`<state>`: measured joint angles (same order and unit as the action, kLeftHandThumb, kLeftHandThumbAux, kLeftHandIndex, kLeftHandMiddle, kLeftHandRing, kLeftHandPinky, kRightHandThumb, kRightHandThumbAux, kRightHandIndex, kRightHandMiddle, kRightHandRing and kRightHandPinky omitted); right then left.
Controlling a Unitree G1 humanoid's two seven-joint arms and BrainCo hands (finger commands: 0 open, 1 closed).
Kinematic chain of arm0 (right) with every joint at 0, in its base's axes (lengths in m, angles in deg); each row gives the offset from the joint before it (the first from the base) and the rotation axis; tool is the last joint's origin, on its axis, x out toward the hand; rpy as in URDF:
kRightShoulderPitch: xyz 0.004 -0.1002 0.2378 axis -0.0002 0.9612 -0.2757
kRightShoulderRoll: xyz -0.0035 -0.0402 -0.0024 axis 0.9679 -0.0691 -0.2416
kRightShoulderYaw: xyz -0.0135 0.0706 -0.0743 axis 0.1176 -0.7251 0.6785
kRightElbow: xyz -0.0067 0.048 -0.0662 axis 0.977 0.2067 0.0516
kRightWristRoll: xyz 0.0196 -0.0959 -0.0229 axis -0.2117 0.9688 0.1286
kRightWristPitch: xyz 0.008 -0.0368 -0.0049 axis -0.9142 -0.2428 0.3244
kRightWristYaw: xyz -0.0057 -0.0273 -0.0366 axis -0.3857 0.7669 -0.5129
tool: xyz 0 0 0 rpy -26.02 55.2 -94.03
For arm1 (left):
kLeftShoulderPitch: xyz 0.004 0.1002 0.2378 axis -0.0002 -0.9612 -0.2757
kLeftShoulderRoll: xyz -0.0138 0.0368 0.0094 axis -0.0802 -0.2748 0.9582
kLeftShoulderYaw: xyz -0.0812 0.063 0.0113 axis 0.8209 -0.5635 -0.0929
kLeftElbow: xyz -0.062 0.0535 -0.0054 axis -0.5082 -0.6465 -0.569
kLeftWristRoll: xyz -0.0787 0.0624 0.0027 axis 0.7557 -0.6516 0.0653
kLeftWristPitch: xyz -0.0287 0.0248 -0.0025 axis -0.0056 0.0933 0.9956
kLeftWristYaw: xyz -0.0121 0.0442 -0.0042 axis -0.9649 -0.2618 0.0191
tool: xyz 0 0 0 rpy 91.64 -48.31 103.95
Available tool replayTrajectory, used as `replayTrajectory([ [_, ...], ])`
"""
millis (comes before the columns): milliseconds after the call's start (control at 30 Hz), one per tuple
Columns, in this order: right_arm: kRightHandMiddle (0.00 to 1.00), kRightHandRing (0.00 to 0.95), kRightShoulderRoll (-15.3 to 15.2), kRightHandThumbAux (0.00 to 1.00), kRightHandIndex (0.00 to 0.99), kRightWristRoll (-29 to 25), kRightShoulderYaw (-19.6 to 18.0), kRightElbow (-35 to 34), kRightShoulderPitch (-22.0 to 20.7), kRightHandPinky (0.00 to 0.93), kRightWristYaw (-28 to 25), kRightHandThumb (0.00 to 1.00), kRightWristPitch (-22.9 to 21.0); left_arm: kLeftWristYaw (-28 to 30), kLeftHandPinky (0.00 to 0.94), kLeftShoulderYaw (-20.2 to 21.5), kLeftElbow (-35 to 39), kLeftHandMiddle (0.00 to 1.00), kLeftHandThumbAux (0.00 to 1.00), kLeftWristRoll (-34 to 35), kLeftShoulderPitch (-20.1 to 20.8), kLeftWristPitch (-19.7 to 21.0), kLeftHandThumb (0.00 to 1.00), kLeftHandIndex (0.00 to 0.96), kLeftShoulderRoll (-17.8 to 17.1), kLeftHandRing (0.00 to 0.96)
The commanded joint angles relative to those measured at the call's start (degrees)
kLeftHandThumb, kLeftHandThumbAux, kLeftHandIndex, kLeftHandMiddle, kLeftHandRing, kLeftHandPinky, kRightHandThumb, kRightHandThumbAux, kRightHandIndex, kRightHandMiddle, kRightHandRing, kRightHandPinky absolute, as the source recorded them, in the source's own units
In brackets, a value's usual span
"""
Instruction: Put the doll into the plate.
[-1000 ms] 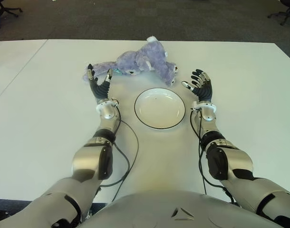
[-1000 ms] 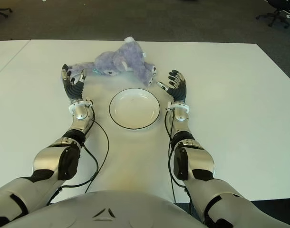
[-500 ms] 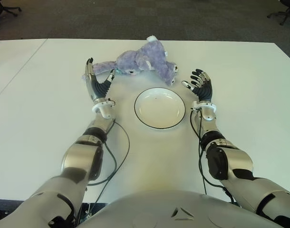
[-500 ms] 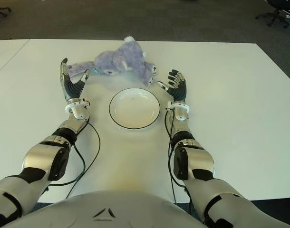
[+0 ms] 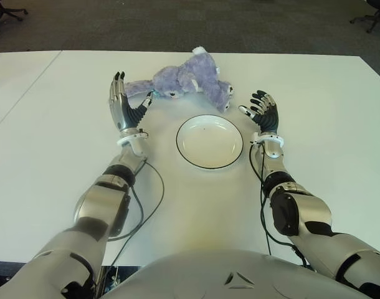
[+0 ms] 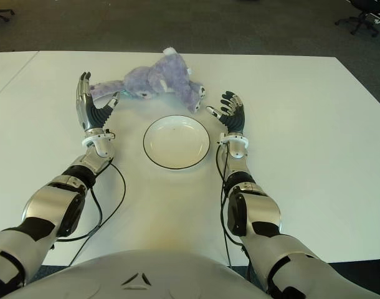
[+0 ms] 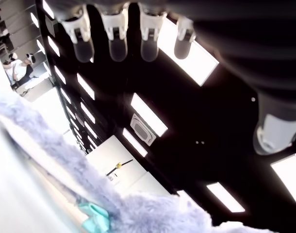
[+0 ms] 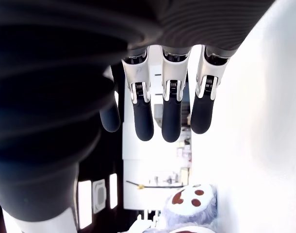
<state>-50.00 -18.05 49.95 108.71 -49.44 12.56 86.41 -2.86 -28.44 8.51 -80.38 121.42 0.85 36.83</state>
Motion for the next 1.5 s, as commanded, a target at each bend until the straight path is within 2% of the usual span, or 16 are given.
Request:
replayTrajectory([
  [33,0.260,0.257,4.09,0.854,0.212,-1.75,-1.19,8.75,15.36,0.291,-0.39,0.000,-7.47,0.74,0.000,-3.95,-3.86,0.000,0.516,-3.93,0.03,4.63,0.208,0.000,-2.25,0.029],
  [133,0.258,0.259,4.07,0.856,0.216,-1.76,-1.17,8.75,15.32,0.287,-0.57,0.000,-7.61,1.53,0.015,-5.95,-4.44,0.000,0.532,-5.53,1.21,6.81,0.236,0.000,-3.82,0.018],
  [233,0.254,0.252,4.11,0.863,0.214,-1.81,-1.23,8.78,15.29,0.263,-0.47,0.000,-7.85,0.93,0.000,-8.81,-4.76,0.000,0.502,-8.11,2.48,9.48,0.264,0.000,-5.45,0.000],
  [433,0.248,0.239,4.06,0.861,0.206,-1.68,-1.12,8.82,15.13,0.221,-0.34,0.000,-8.27,0.94,0.000,-11.75,-5.20,0.000,0.468,-10.47,4.58,12.90,0.297,0.000,-7.17,0.000],
  [467,0.242,0.229,4.03,0.857,0.194,-1.62,-1.06,8.83,15.09,0.224,-0.36,0.000,-8.35,0.96,0.000,-12.61,-5.39,0.000,0.441,-11.30,5.23,14.14,0.334,0.000,-7.43,0.000],
  [733,0.245,0.237,3.95,0.848,0.196,-1.47,-0.98,8.83,14.98,0.248,-0.37,0.000,-8.35,2.76,0.000,-15.88,-6.14,0.000,0.388,-13.44,8.15,18.62,0.371,0.000,-7.15,0.000],
  [867,0.252,0.245,4.04,0.841,0.202,-1.34,-0.89,8.88,14.93,0.248,-0.01,0.000,-8.72,7.54,0.000,-18.39,-6.55,0.000,0.383,-14.92,11.40,21.04,0.360,0.000,-6.60,0.000],
  [1033,0.241,0.228,4.16,0.844,0.190,-1.51,-1.04,8.90,14.88,0.229,-0.14,0.000,-8.78,9.73,0.000,-21.32,-6.63,0.000,0.371,-16.82,12.64,21.40,0.332,0.000,-7.18,0.000],
  [1333,0.244,0.233,4.17,0.823,0.188,-2.09,-1.69,8.94,14.78,0.230,-0.97,0.000,-9.18,9.35,0.000,-28.06,-6.74,0.000,0.355,-22.66,14.81,21.22,0.306,0.000,-9.38,0.000],
  [1500,0.252,0.248,4.14,0.832,0.199,-2.00,-1.84,8.96,14.73,0.260,-0.74,0.000,-9.16,9.05,0.000,-30.77,-6.91,0.000,0.367,-24.90,15.76,21.16,0.255,0.000,-10.27,0.000],
])
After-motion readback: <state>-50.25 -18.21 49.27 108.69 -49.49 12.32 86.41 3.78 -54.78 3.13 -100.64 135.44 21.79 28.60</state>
